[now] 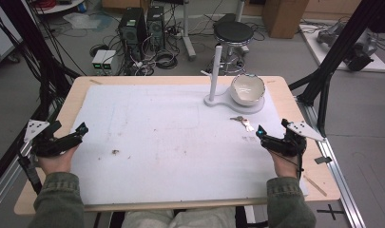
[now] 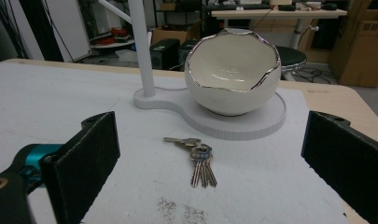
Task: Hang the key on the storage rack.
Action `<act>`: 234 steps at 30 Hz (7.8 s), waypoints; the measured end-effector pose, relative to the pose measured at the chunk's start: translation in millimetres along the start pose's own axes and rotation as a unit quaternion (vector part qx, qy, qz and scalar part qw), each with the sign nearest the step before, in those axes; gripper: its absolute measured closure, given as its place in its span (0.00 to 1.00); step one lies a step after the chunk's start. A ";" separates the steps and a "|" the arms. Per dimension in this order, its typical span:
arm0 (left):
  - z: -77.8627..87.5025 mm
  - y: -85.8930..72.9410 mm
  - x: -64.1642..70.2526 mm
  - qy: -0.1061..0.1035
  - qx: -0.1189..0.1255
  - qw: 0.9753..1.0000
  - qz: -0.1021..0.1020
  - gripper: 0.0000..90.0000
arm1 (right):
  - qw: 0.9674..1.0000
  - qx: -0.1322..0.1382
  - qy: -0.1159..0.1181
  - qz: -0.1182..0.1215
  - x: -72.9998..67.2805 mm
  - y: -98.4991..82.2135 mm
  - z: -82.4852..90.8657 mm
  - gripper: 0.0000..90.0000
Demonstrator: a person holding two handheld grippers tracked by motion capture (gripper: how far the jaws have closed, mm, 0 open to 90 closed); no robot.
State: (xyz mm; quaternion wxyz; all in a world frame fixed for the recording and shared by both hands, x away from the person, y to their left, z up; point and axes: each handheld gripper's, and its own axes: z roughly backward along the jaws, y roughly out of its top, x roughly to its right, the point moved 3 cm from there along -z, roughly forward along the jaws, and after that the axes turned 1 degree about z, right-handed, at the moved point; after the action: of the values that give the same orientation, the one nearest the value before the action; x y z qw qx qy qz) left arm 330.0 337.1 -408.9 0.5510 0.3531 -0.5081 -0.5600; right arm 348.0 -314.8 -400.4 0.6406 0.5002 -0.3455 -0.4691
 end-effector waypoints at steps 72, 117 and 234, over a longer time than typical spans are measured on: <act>-1.7 -4.6 5.8 0.013 0.001 1.000 -0.029 0.06 | 0.993 -0.110 -0.007 0.043 6.0 28.8 -48.8 0.04; -2.3 -6.4 4.2 0.009 0.005 1.000 -0.022 0.06 | 0.949 -0.309 0.020 0.060 17.3 6.5 -121.6 0.06; -4.5 -7.5 1.8 0.000 0.002 1.000 0.000 0.06 | 0.959 -0.256 0.118 -0.024 -4.0 70.3 -92.9 0.99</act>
State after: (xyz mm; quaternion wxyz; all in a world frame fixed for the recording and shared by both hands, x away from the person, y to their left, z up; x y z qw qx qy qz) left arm 332.1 333.6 -416.8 0.5503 0.3539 -0.5094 -0.5589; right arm 449.4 -277.4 -356.7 0.7718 0.3796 -0.1238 -0.4948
